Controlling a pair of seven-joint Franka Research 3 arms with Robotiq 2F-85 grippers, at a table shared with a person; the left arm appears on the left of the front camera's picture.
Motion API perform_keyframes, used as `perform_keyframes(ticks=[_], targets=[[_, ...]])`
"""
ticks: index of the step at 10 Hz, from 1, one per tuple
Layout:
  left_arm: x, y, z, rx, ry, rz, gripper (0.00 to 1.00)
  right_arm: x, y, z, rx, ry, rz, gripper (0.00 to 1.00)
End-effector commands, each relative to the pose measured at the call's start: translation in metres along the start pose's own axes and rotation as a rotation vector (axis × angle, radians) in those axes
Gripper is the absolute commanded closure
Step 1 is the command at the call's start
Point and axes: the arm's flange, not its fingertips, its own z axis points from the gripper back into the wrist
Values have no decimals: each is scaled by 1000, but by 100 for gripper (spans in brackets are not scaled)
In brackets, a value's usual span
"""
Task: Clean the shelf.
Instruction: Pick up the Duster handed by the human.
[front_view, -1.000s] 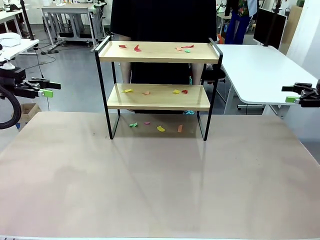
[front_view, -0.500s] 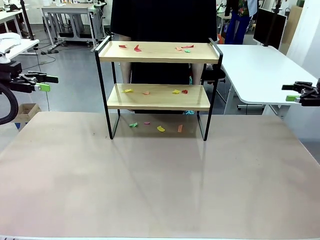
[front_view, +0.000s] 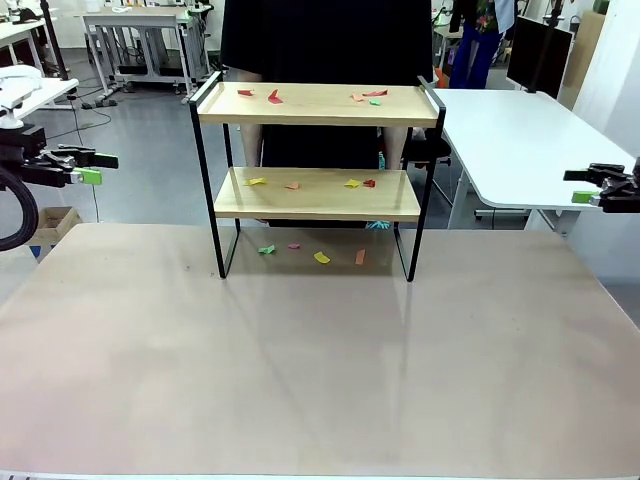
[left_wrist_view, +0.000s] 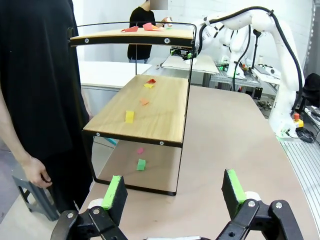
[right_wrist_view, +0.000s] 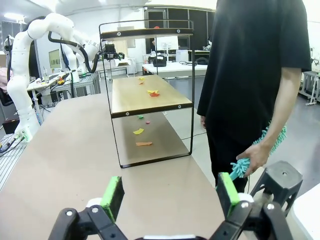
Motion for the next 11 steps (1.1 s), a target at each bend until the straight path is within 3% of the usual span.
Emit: perform_keyframes(ticks=[1,11], targets=[[2,-1,1,3,0,-9,0,1,1,-1,-1,-3,2,0],[2,-1,1,3,0,-9,0,1,1,-1,-1,-3,2,0]])
